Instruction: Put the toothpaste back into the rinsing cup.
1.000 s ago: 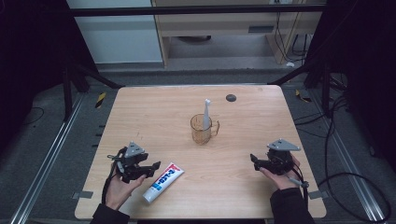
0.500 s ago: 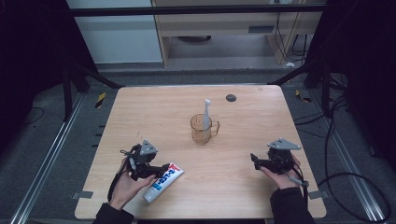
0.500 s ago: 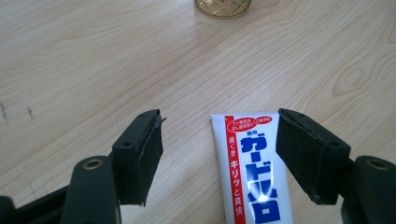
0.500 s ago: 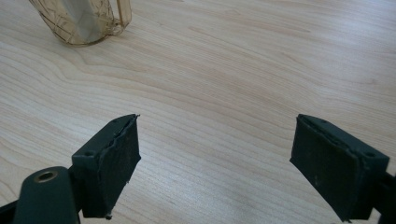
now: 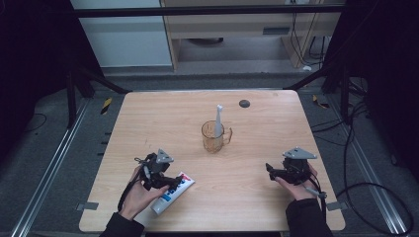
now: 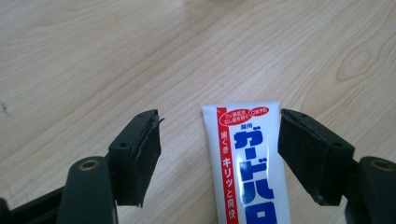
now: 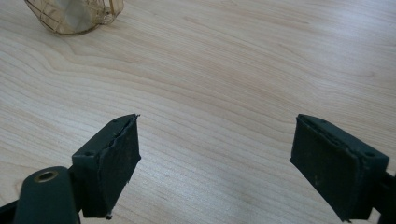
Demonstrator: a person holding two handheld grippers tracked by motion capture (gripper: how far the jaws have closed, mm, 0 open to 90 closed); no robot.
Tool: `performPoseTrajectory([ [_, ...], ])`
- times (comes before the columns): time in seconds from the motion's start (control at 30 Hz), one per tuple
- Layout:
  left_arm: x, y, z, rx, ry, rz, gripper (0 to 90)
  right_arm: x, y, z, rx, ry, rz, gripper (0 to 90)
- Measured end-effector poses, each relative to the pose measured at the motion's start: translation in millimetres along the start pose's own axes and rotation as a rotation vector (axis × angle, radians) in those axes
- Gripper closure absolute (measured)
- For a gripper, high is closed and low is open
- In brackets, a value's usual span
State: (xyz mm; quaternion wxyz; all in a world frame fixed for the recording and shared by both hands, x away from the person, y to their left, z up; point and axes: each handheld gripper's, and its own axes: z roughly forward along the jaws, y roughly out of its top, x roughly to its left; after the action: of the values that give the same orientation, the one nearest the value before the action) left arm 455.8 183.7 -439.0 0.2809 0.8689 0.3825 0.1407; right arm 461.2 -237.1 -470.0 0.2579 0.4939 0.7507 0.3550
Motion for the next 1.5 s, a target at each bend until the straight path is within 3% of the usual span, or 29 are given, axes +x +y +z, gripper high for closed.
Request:
performPoseTrajectory([
  [0.6, -10.3, -1.9, 18.0, 0.132, -0.007, 0.056, 29.5, 1.6, -3.6, 7.4, 0.043, -0.009, -0.033, 15.5],
  [1.5, -14.5, 0.1, 42.8, 0.253, -0.034, 0.035, 32.8, 3.0, -4.0, 12.5, 0.073, 0.007, -0.038, 15.5],
])
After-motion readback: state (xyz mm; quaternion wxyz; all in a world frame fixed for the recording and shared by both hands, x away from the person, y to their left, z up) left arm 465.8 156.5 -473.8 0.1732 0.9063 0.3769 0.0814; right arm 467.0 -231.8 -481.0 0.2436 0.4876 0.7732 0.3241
